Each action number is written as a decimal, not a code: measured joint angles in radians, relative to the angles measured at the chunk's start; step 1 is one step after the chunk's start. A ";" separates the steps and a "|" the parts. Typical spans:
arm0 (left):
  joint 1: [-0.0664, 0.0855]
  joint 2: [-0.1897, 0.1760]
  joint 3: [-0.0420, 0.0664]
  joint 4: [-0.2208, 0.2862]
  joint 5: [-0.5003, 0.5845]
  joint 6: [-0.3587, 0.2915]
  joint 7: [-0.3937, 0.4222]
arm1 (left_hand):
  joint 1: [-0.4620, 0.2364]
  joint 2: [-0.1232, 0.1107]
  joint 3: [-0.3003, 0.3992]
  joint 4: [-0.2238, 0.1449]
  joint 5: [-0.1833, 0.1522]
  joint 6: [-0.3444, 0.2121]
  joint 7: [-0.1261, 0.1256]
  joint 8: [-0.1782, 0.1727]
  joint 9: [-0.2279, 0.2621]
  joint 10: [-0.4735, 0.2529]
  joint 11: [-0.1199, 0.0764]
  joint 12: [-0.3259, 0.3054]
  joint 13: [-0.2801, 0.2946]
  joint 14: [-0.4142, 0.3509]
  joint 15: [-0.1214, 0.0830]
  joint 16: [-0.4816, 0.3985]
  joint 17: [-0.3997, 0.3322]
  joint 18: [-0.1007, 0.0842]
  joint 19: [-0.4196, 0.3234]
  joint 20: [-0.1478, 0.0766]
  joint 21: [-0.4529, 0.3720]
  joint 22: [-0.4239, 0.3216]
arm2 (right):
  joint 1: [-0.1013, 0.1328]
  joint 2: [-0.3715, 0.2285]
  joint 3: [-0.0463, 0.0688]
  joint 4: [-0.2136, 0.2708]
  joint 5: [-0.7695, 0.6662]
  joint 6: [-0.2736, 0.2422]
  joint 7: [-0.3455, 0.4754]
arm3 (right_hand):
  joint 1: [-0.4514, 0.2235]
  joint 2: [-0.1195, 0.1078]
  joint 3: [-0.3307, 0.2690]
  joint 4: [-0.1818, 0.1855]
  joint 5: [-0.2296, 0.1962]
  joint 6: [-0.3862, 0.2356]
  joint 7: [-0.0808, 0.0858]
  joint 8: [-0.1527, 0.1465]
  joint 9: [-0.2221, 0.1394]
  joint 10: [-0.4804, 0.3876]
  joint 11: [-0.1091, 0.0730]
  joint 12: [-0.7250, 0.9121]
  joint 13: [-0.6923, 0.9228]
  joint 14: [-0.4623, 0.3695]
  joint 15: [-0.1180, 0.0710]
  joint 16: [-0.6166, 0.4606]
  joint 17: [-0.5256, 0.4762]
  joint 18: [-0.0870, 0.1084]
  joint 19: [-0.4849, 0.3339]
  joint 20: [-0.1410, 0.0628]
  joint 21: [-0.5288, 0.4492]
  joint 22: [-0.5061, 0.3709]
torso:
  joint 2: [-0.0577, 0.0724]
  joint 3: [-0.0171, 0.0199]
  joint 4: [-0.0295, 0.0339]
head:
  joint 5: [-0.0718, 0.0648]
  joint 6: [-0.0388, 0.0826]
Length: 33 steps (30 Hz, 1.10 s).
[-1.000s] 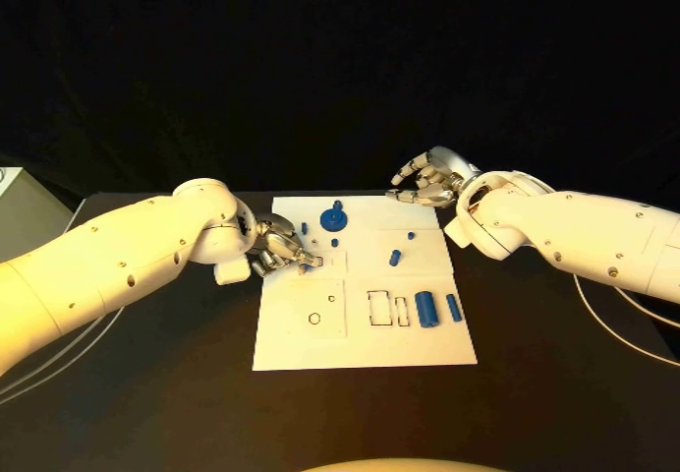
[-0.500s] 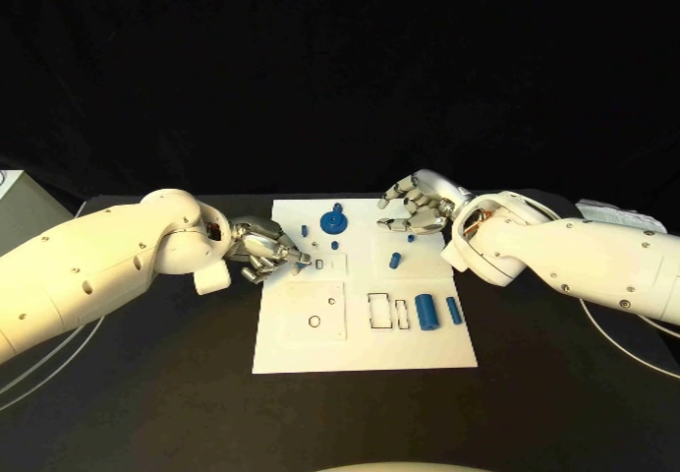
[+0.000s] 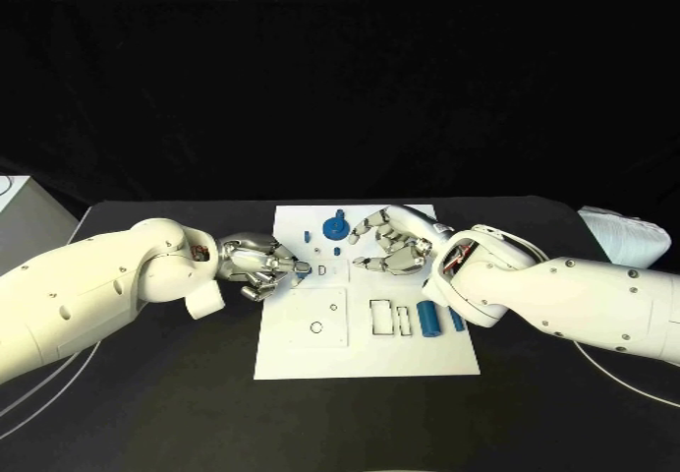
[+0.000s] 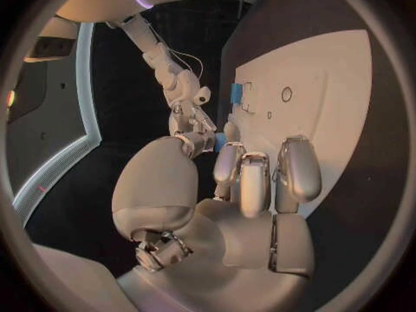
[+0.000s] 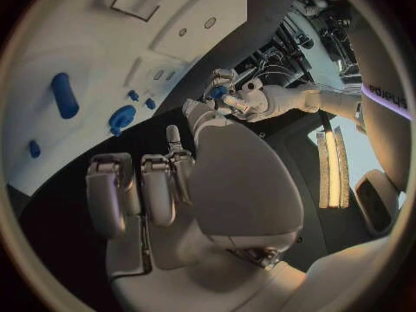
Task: Assemble the parts on the task board
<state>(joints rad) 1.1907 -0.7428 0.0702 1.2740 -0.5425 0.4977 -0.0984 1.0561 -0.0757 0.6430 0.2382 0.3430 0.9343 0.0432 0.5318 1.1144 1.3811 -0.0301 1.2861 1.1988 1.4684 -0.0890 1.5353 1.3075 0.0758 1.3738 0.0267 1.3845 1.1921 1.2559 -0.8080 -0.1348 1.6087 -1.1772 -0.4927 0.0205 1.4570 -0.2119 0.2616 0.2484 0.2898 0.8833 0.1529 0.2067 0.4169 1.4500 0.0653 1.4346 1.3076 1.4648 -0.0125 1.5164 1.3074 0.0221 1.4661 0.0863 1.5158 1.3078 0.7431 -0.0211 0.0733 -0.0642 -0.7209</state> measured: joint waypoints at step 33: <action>-0.034 -0.014 0.014 0.048 0.067 -0.003 0.079 | 0.003 0.003 -0.006 -0.006 -0.006 -0.001 0.001 -0.012 -0.003 -0.007 0.000 -0.002 -0.007 0.000 0.000 0.000 0.000 0.000 -0.003 0.004 -0.004 -0.007 | -0.034 0.068 -0.004 0.043 -0.011 -0.105 0.035 | -0.002 -0.009 0.026 0.010 0.024 -0.003 0.003 -0.021 -0.011 0.003 0.003 0.004 0.000 0.000 0.000 0.000 0.000 0.000 0.000 0.000 0.000 0.000 | 0.001 -0.0012 0.0000 | 0.002 0.000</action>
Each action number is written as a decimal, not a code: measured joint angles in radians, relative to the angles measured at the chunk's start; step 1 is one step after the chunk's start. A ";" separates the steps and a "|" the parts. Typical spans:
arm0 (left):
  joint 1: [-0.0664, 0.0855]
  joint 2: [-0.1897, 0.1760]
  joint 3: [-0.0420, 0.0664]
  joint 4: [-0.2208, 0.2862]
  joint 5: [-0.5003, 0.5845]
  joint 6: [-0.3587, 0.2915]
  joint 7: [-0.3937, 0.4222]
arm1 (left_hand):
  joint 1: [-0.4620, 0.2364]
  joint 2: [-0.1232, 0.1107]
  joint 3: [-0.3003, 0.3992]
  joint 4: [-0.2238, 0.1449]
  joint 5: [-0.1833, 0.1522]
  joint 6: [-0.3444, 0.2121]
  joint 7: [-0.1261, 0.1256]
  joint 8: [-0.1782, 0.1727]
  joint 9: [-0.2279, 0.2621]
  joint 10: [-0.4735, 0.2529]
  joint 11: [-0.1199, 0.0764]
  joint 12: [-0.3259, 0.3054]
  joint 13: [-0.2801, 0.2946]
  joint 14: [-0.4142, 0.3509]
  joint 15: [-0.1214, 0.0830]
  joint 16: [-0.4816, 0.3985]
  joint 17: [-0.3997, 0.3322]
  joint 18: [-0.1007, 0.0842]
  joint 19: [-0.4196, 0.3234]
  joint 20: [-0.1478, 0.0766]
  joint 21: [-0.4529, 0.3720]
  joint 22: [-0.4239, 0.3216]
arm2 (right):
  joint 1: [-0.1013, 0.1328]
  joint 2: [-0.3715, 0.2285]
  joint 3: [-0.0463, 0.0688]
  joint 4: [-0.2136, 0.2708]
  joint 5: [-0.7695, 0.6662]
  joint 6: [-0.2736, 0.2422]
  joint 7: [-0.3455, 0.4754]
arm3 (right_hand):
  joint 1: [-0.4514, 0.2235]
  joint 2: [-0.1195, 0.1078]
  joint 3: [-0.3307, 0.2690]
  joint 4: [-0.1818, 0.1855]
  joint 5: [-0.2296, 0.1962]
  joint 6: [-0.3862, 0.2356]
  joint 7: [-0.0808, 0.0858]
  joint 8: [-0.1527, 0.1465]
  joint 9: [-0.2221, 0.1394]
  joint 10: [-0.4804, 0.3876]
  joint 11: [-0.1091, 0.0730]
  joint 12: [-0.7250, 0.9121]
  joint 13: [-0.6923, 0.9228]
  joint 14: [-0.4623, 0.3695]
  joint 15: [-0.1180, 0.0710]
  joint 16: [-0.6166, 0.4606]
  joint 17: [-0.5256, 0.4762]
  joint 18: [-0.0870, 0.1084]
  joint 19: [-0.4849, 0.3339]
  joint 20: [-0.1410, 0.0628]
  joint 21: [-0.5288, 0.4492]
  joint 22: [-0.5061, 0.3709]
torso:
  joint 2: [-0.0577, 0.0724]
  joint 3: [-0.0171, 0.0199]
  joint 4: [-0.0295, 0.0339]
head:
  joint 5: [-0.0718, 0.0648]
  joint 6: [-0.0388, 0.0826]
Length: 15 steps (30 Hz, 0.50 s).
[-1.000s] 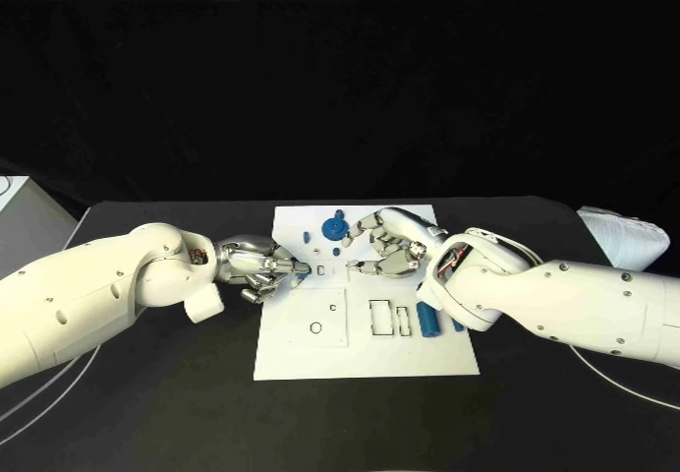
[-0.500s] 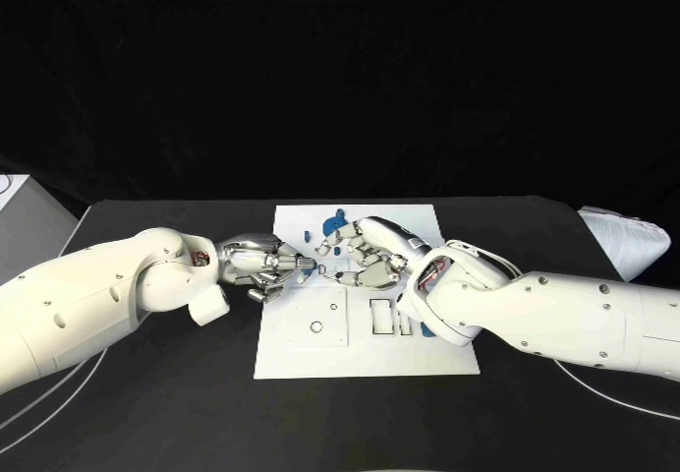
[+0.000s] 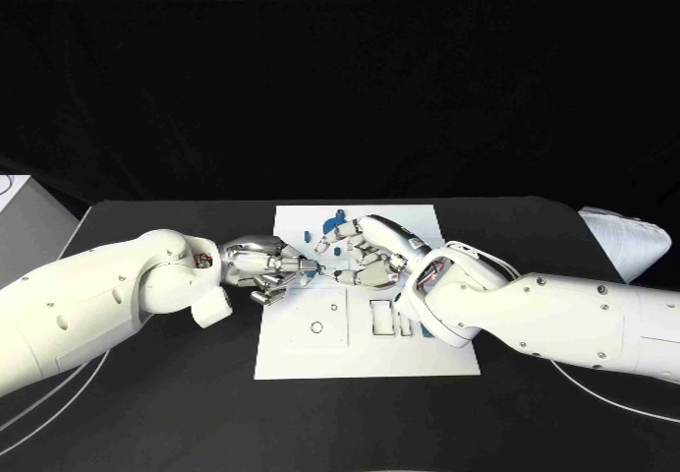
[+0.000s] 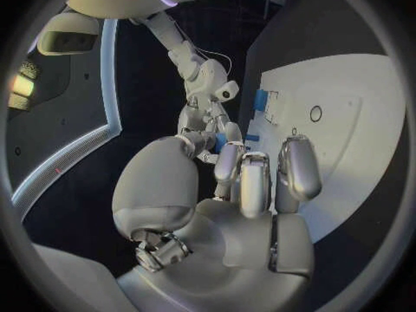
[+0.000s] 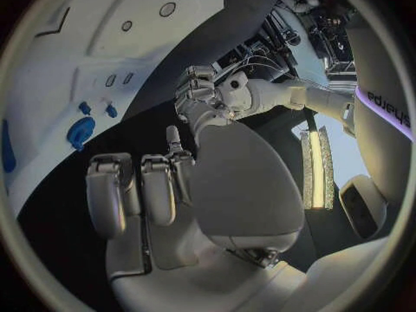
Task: Assemble the parts on the task board
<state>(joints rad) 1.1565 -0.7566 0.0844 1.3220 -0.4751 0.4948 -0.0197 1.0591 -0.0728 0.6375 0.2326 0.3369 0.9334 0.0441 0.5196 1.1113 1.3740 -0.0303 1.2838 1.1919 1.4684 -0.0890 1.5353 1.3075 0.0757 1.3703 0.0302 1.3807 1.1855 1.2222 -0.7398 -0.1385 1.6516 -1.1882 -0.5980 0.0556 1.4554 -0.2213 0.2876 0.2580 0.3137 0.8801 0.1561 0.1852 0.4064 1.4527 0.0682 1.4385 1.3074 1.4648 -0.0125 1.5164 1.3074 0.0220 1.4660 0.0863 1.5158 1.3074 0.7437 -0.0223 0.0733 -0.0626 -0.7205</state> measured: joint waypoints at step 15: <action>-0.001 0.005 0.000 -0.002 0.000 -0.009 -0.001 | 0.081 0.009 -0.005 -0.005 0.005 -0.039 0.028 -0.131 -0.090 -0.031 0.031 -0.015 -0.029 -0.003 0.025 0.000 0.000 0.000 -0.014 0.014 -0.003 -0.002 | 0.000 0.004 0.000 -0.001 0.031 0.015 0.036 | 0.000 0.000 0.008 -0.003 0.000 0.003 0.003 0.000 0.000 0.000 0.000 0.000 0.000 0.000 0.000 0.000 0.000 0.000 0.000 0.000 0.000 0.001 | 0.000 0.0005 -0.0007 | 0.000 0.005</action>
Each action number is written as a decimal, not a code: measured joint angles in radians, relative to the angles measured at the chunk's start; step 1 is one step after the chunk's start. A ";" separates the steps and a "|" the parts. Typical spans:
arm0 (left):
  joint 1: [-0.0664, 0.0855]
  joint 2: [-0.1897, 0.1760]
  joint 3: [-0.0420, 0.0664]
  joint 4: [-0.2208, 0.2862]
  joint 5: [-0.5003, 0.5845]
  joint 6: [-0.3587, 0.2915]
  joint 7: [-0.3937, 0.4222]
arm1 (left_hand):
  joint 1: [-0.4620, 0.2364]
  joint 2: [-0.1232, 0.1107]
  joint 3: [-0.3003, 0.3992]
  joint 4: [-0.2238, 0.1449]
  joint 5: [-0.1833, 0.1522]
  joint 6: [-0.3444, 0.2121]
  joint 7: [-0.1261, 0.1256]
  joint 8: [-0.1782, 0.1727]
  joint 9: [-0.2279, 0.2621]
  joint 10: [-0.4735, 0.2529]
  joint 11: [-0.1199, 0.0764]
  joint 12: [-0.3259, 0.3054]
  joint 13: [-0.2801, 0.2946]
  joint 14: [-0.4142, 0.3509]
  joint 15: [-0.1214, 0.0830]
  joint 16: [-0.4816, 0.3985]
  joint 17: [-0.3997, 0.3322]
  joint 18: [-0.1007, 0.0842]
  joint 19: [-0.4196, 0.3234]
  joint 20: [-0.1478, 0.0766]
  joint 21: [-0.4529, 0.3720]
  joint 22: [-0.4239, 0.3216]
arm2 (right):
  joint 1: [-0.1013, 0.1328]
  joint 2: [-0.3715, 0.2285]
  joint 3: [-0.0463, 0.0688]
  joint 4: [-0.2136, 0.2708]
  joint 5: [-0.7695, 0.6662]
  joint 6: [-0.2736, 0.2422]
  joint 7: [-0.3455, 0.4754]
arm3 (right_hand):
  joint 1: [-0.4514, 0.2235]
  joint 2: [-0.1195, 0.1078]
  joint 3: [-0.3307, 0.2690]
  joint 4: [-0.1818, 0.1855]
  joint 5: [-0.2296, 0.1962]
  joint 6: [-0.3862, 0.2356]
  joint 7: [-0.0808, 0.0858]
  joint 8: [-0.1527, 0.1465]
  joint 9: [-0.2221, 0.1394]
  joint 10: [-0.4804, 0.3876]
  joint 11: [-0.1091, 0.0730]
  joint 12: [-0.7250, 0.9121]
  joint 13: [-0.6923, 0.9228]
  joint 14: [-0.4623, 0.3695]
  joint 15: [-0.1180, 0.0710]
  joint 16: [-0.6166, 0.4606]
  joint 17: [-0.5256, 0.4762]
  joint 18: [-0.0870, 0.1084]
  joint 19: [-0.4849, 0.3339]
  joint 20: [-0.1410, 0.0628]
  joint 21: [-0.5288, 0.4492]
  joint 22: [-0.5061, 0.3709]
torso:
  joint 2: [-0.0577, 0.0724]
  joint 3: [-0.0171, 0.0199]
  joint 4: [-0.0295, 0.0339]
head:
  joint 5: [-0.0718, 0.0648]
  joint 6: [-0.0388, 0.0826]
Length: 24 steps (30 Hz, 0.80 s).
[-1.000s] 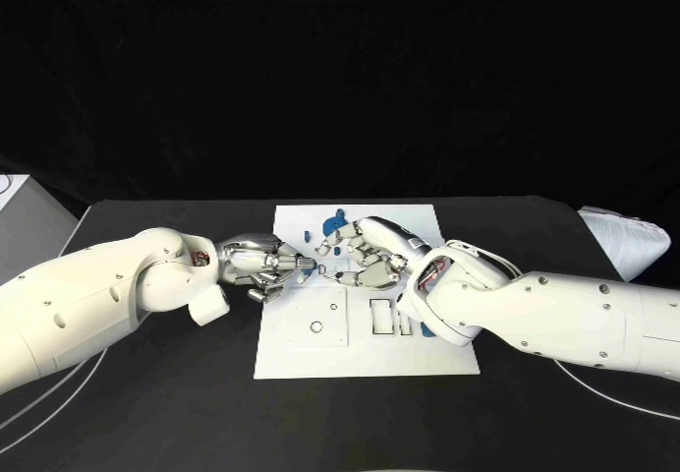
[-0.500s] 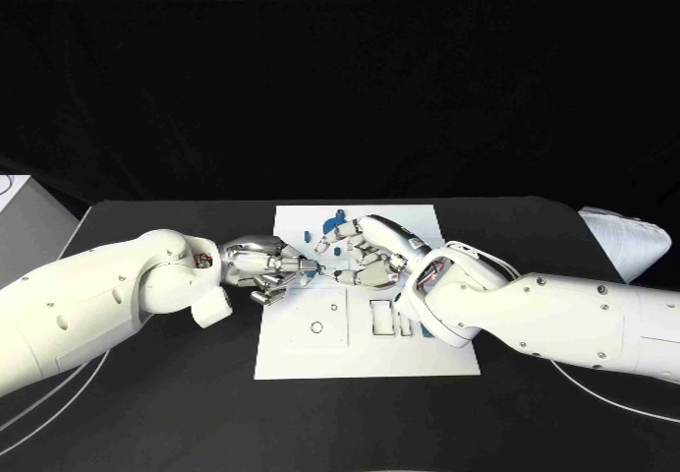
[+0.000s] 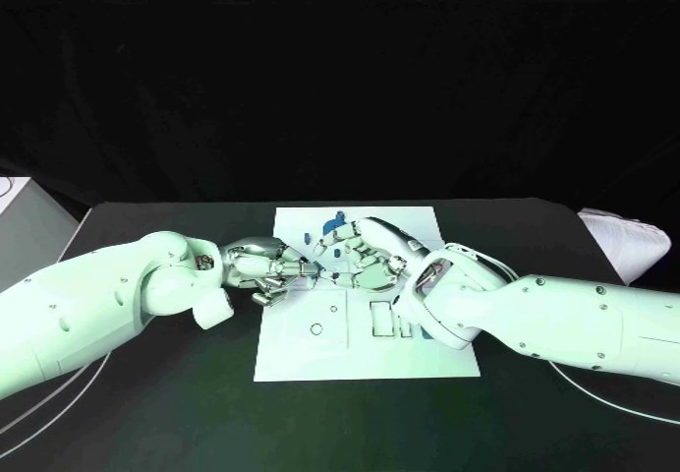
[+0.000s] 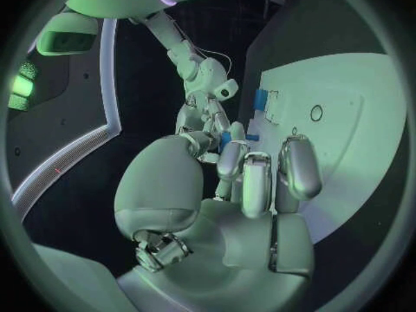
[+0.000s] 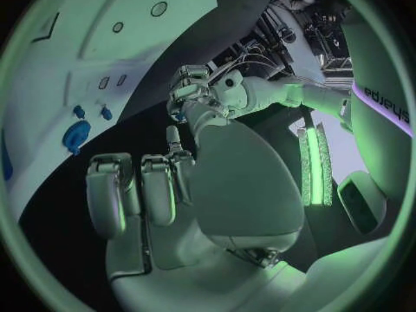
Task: Assemble the parts on the task board
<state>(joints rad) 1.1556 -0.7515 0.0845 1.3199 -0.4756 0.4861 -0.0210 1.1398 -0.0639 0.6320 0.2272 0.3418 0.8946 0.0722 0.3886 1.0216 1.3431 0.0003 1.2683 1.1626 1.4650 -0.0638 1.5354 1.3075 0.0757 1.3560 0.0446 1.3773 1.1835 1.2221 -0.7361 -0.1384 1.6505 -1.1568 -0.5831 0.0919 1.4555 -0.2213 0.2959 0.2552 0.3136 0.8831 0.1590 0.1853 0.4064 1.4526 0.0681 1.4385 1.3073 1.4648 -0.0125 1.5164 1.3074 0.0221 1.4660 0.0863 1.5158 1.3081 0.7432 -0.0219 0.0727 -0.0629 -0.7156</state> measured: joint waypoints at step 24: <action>0.000 0.003 0.000 0.001 -0.003 -0.004 -0.001 | 0.035 0.001 -0.011 -0.011 0.005 0.007 0.018 -0.029 -0.042 -0.012 0.012 -0.019 -0.025 0.000 0.007 0.000 0.000 0.000 0.000 0.008 -0.004 0.001 | 0.000 0.006 0.000 -0.021 0.013 0.055 0.017 | 0.007 -0.007 0.024 -0.009 -0.028 0.012 -0.011 -0.006 -0.002 0.000 0.000 0.000 0.000 0.000 0.000 0.000 0.000 0.000 0.000 0.000 0.004 0.000 | 0.000 -0.0006 0.0002 | 0.000 -0.003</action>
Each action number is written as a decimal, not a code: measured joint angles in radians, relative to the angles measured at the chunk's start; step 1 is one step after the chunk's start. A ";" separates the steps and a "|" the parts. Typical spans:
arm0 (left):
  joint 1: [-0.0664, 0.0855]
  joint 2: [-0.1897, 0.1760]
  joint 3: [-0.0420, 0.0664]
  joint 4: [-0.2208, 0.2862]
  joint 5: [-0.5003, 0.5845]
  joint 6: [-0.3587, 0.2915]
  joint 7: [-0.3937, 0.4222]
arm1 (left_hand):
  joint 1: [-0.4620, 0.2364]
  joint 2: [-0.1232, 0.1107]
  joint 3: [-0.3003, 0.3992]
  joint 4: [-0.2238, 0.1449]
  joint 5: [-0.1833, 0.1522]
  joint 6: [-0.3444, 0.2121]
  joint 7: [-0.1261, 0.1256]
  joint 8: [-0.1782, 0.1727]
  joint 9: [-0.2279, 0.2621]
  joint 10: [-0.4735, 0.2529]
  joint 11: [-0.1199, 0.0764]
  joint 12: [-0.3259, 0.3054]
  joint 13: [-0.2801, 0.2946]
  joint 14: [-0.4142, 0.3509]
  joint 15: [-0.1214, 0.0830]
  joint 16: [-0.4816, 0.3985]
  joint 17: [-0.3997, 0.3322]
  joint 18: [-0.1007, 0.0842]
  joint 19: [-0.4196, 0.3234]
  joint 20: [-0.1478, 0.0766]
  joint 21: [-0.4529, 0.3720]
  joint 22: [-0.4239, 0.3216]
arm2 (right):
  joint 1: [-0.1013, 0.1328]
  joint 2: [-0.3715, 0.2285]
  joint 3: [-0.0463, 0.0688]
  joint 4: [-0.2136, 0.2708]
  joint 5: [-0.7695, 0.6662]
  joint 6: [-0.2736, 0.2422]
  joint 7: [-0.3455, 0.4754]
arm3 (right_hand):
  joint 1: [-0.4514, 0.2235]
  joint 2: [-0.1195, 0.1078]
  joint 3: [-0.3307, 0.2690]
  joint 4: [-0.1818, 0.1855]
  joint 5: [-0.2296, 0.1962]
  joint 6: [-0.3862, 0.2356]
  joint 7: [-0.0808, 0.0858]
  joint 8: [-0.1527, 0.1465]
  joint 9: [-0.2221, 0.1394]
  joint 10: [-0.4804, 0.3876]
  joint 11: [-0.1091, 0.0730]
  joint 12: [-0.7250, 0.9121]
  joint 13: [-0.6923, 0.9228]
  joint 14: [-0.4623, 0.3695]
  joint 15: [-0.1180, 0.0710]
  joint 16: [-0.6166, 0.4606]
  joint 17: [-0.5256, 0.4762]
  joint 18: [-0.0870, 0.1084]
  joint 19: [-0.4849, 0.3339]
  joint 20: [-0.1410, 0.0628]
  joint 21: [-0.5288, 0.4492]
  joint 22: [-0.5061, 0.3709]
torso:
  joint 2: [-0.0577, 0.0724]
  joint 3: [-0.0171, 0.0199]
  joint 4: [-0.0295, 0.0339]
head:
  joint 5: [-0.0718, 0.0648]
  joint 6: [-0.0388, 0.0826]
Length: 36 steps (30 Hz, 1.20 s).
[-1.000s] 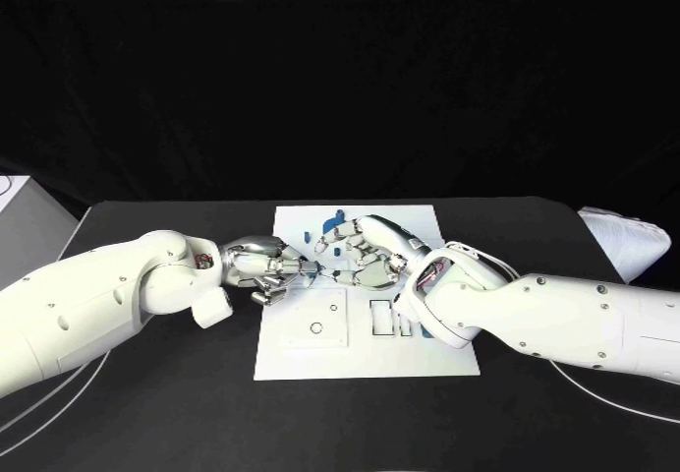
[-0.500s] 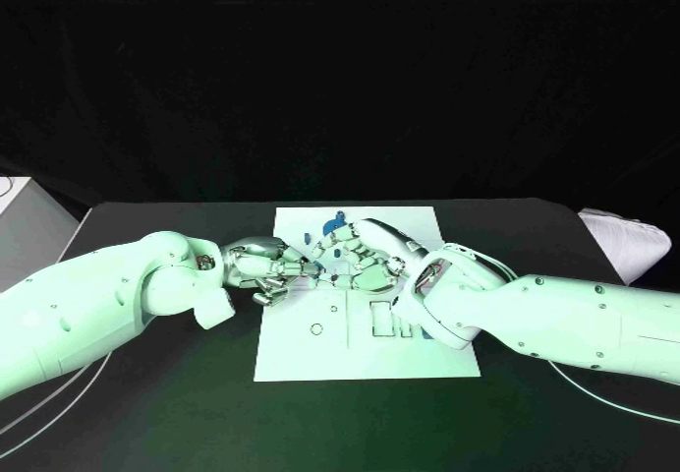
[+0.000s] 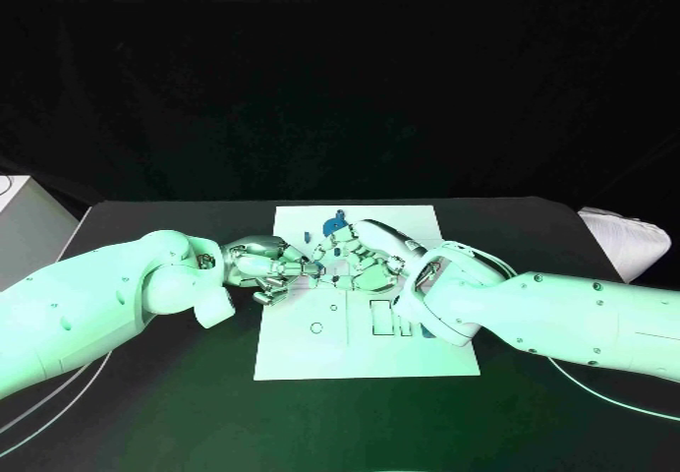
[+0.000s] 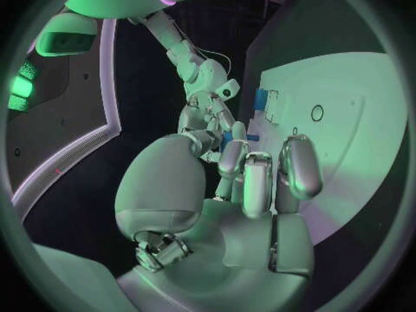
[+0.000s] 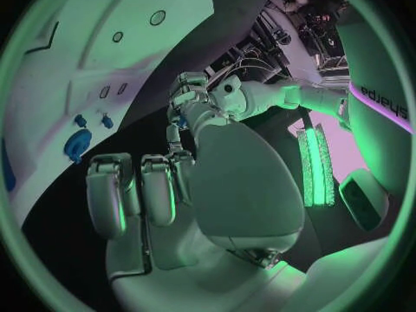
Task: Assemble the parts on the task board
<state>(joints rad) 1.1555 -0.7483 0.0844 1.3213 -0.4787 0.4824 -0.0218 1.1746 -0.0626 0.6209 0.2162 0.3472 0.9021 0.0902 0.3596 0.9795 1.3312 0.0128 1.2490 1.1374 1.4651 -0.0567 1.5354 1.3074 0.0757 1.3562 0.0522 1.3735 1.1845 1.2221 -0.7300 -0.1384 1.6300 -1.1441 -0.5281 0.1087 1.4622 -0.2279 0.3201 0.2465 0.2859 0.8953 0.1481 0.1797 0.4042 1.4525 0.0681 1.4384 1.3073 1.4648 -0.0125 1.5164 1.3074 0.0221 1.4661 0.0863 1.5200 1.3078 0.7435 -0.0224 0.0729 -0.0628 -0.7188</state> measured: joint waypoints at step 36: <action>0.000 0.007 0.000 -0.008 -0.012 0.012 -0.013 | 0.004 -0.004 -0.003 -0.003 0.005 0.010 0.004 -0.006 -0.006 -0.004 -0.004 0.000 0.000 0.000 0.000 0.000 0.000 0.000 0.000 0.000 0.000 0.002 | 0.000 0.002 0.000 -0.001 -0.012 -0.018 0.006 | 0.011 0.000 0.044 -0.020 -0.033 -0.008 -0.021 -0.033 -0.013 0.006 -0.019 0.000 0.001 0.002 -0.017 0.000 0.000 0.000 0.000 -0.015 0.000 0.000 | 0.000 0.0001 0.0004 | -0.001 -0.004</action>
<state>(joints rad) 1.1555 -0.7417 0.0843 1.3133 -0.4909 0.4945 -0.0346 1.1786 -0.0665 0.6183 0.2135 0.3524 0.9121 0.0941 0.3538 0.9734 1.3275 0.0090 1.2491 1.1376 1.4651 -0.0567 1.5355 1.3074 0.0757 1.3562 0.0521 1.3735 1.1860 1.2223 -0.7280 -0.1384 1.6291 -1.1560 -0.5459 0.1143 1.4727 -0.2276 0.3636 0.2262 0.2526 0.8868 0.1273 0.1465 0.3912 1.4586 0.0490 1.4384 1.3078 1.4673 -0.0297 1.5164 1.3074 0.0221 1.4663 0.0713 1.5199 1.3073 0.7434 -0.0223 0.0732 -0.0639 -0.7223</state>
